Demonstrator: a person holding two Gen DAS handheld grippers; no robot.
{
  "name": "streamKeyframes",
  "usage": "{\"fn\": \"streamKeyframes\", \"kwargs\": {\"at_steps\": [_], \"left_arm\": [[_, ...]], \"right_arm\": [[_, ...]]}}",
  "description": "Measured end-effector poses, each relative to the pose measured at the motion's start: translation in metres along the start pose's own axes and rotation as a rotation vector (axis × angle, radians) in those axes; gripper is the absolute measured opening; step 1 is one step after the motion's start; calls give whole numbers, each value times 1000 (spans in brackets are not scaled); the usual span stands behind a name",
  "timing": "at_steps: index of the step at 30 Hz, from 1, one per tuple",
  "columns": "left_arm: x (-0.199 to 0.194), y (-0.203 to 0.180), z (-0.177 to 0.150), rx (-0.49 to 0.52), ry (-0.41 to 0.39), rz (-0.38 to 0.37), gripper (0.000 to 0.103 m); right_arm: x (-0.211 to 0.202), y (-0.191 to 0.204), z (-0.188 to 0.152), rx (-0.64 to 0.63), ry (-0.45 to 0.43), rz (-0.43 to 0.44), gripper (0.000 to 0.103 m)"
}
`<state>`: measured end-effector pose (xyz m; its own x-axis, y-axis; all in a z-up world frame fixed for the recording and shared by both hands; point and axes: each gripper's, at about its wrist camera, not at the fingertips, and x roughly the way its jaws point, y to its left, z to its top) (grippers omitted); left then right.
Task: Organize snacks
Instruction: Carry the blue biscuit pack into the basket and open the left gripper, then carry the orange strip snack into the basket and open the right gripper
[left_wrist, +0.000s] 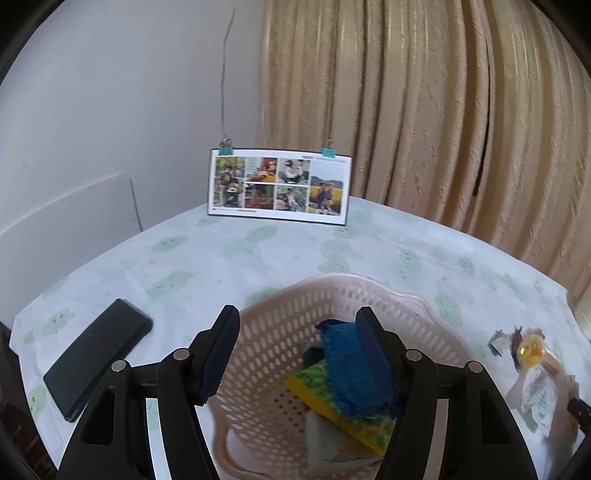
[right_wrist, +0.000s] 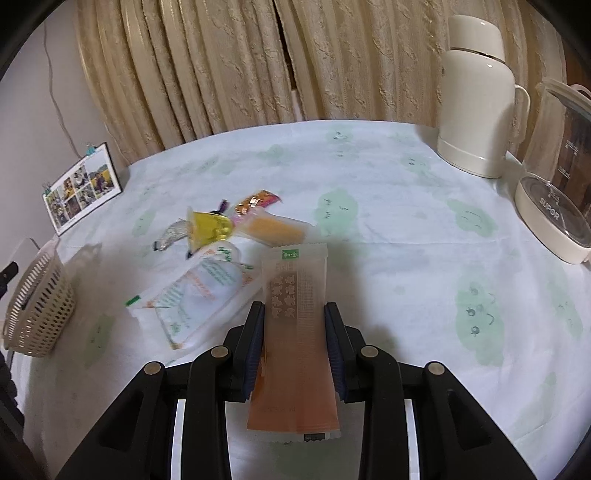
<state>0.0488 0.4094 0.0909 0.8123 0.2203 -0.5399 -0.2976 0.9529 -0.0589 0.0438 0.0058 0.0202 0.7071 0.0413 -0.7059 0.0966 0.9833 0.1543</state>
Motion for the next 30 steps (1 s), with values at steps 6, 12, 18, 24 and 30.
{"fn": "streamKeyframes", "kwargs": {"at_steps": [6,12,18,24,30], "left_arm": [[-5,16,1,-24,-26,30,66],[-5,36,1,-59,-27,51,66],[-9,51,0,-77,-33,43,66],[-14,63,-1,-91,-45,32,66],[-17,77,0,-108,-55,34,66]], "right_arm": [[-10,24,4,-3,-20,82,29],[-20,71,14,-57,-32,193,29],[-25,132,21,-124,-18,333,29],[-25,193,18,-197,11,451,29],[-20,249,14,-273,31,523,30]]}}
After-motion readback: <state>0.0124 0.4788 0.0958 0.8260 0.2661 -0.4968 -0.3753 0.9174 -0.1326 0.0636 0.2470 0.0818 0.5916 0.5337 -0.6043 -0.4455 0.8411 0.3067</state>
